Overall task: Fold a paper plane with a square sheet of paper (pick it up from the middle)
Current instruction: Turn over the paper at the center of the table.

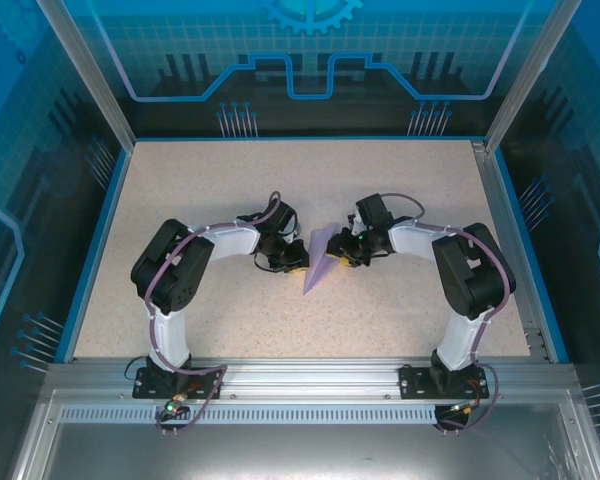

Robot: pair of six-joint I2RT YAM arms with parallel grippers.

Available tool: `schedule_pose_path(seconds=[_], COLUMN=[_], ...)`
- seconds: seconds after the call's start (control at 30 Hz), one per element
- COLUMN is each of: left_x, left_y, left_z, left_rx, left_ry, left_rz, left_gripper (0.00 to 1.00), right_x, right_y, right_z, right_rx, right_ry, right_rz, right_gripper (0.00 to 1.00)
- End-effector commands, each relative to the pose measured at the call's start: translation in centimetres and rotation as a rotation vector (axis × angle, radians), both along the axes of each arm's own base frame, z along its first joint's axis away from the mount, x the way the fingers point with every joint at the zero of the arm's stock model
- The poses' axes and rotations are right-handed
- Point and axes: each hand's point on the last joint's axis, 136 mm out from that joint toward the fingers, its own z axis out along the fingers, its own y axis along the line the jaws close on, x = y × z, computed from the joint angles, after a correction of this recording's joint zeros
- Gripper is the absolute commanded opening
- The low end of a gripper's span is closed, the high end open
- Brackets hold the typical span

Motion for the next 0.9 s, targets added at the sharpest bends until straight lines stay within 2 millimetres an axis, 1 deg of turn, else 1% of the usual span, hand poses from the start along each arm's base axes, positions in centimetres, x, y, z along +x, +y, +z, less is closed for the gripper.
schedule_pose_path(seconds=[0.0, 0.1, 0.27, 0.43, 0.5, 0.6, 0.67, 0.73, 0.87], left_x=[-0.9, -0.6, -0.4, -0.4, -0.4, -0.3, -0.1, -0.1, -0.1], left_y=[-0.2, 0.0, 0.0, 0.1, 0.0, 0.1, 0.3, 0.6, 0.7], left_z=[-1.3, -1.1, -0.9, -0.9, -0.7, 0.0, 0.5, 0.9, 0.9], left_rx=[0.009, 0.0, -0.036, -0.043, -0.049, -0.063, -0.073, -0.08, -0.077], left_ry=[0.032, 0.025, 0.029, 0.03, 0.027, 0.013, -0.004, -0.017, -0.014], left_rz=[-0.03, -0.006, 0.009, 0.019, 0.018, 0.028, 0.048, 0.062, 0.066], left_gripper=[0.13, 0.12, 0.11, 0.12, 0.12, 0.13, 0.15, 0.15, 0.16], right_x=[0.2, 0.3, 0.1, 0.6, 0.5, 0.7, 0.5, 0.2, 0.0], right_y=[0.9, 1.6, 2.6, 4.7, 4.3, 4.1, 3.4, 2.9, 1.3], right_z=[0.7, 1.4, 0.1, 0.0, -0.9, -1.0, -1.2, -0.8, -0.1], right_rx=[0.035, 0.094, 0.063, 0.108, 0.061, 0.037, -0.022, -0.043, -0.123], right_ry=[-0.031, -0.067, -0.055, -0.082, -0.063, -0.074, -0.068, -0.082, -0.092], right_rz=[0.02, 0.025, 0.02, 0.047, 0.037, 0.05, 0.064, 0.069, 0.057], right_gripper=[0.39, 0.45, 0.46, 0.47, 0.46, 0.42, 0.4, 0.43, 0.47])
